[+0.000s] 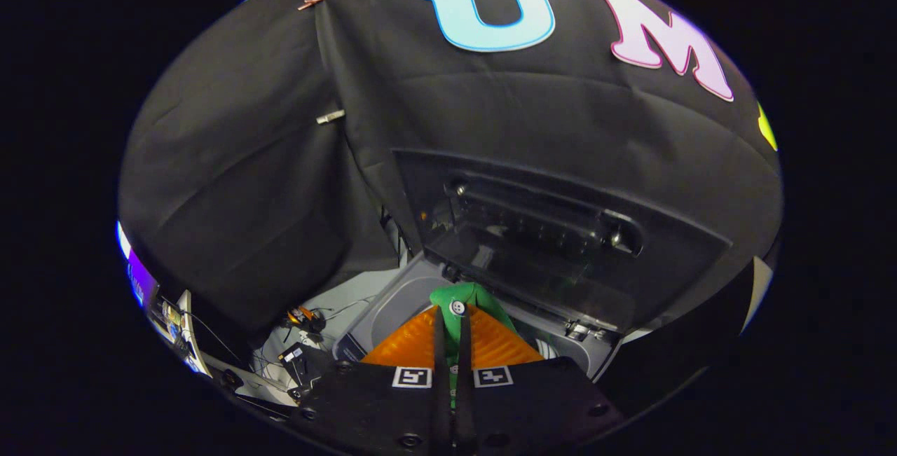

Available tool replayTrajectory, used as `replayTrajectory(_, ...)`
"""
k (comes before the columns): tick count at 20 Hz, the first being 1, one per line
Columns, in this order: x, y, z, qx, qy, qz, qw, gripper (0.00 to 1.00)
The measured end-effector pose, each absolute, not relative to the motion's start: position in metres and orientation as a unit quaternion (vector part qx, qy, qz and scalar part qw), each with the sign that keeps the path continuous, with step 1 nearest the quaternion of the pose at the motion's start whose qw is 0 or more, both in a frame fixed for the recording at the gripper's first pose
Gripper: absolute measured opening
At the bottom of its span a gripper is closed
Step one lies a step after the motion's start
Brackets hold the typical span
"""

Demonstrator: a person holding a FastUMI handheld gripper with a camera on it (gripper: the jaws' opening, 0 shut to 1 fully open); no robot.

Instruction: Put the clothes into the washing machine and then close the washing machine lid.

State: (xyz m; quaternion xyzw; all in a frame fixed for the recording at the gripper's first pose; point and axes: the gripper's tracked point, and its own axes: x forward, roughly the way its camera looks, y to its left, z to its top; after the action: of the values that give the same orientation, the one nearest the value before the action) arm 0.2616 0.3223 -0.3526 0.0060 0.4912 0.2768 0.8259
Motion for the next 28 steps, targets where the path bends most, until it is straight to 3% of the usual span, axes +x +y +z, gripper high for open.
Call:
replayTrajectory(15,0.243,0.308,-0.39,-0.021,0.543,0.264,0.797,0.1)
replayTrajectory(19,0.253,0.313,-0.372,-0.006,0.523,0.272,0.808,0.96)
replayTrajectory(28,0.267,0.335,-0.329,-0.009,0.418,0.324,0.849,0.99)
